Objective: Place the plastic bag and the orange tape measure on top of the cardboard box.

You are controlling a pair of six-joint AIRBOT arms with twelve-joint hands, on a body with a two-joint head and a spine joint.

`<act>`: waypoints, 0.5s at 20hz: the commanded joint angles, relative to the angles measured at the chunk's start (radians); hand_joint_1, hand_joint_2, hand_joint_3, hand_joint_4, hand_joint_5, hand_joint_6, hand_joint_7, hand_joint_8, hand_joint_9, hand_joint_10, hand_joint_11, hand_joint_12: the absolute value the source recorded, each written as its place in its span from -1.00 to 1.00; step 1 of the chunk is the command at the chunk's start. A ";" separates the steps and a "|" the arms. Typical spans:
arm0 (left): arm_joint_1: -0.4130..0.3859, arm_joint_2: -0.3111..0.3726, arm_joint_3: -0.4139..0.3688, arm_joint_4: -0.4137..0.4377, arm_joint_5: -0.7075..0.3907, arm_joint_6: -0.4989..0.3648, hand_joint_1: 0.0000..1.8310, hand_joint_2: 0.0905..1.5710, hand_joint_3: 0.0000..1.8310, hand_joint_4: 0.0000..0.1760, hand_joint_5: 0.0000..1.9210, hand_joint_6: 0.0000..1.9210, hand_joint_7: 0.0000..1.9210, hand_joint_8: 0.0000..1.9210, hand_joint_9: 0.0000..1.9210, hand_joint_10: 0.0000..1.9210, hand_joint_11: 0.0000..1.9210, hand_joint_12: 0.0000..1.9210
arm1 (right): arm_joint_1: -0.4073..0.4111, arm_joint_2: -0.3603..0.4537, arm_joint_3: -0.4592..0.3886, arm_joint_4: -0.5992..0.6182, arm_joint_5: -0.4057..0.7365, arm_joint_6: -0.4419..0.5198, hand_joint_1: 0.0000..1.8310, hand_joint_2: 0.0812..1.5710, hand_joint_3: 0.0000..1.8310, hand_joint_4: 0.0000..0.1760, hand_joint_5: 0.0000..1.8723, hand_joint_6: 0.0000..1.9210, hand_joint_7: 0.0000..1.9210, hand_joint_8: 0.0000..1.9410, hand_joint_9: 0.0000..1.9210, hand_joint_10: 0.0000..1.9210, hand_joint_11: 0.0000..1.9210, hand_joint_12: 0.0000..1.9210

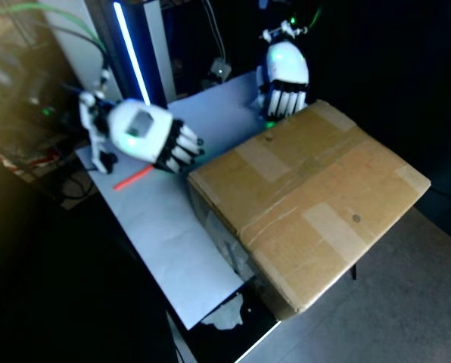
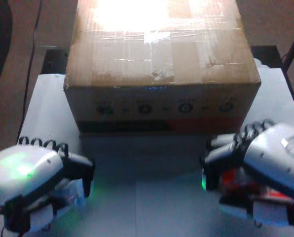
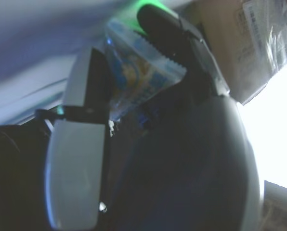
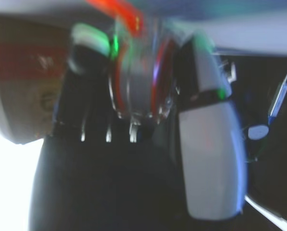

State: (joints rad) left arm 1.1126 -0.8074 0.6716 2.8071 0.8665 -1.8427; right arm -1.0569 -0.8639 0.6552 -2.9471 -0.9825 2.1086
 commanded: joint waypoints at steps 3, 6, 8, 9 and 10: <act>-0.041 0.028 -0.021 0.076 0.178 -0.004 0.46 0.53 -1.00 -1.00 -0.28 0.30 -0.19 0.38 -0.24 0.58 -0.42 0.58 | 0.026 0.031 -0.026 -0.065 -0.154 0.003 0.35 0.48 -1.00 -1.00 0.03 -0.20 -0.21 0.67 0.10 0.84 0.13 0.88; -0.066 0.063 -0.051 0.110 0.232 -0.004 0.46 0.54 -1.00 -1.00 -0.31 0.30 -0.21 0.39 -0.22 0.62 -0.39 0.61 | 0.034 0.076 -0.055 -0.065 -0.199 0.003 0.34 0.51 -1.00 -1.00 0.00 -0.14 -0.25 0.72 0.08 0.95 0.16 0.96; -0.087 0.084 -0.063 0.128 0.264 -0.004 0.47 0.52 -1.00 -1.00 -0.29 0.29 -0.18 0.35 -0.20 0.57 -0.38 0.62 | 0.034 0.103 -0.071 -0.065 -0.253 0.003 0.36 0.46 -1.00 -1.00 0.07 -0.22 -0.18 0.61 -0.01 0.77 0.01 0.88; -0.096 0.087 -0.064 0.131 0.277 -0.004 0.47 0.52 -1.00 -1.00 -0.28 0.29 -0.17 0.33 -0.20 0.55 -0.39 0.57 | 0.035 0.107 -0.070 -0.065 -0.279 0.003 0.35 0.50 -1.00 -1.00 0.01 -0.15 -0.25 0.71 -0.04 0.76 -0.02 0.89; -0.102 0.089 -0.062 0.133 0.287 -0.004 0.47 0.51 -1.00 -1.00 -0.26 0.29 -0.17 0.31 -0.18 0.52 -0.37 0.53 | 0.036 0.110 -0.070 -0.065 -0.299 0.003 0.31 0.35 -1.00 -1.00 0.13 -0.09 -0.01 0.99 0.28 0.99 0.44 1.00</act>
State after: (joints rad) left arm 1.0172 -0.7193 0.6106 2.8960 1.0317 -1.8477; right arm -1.0374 -0.7536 0.5873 -2.9742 -1.1435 2.1086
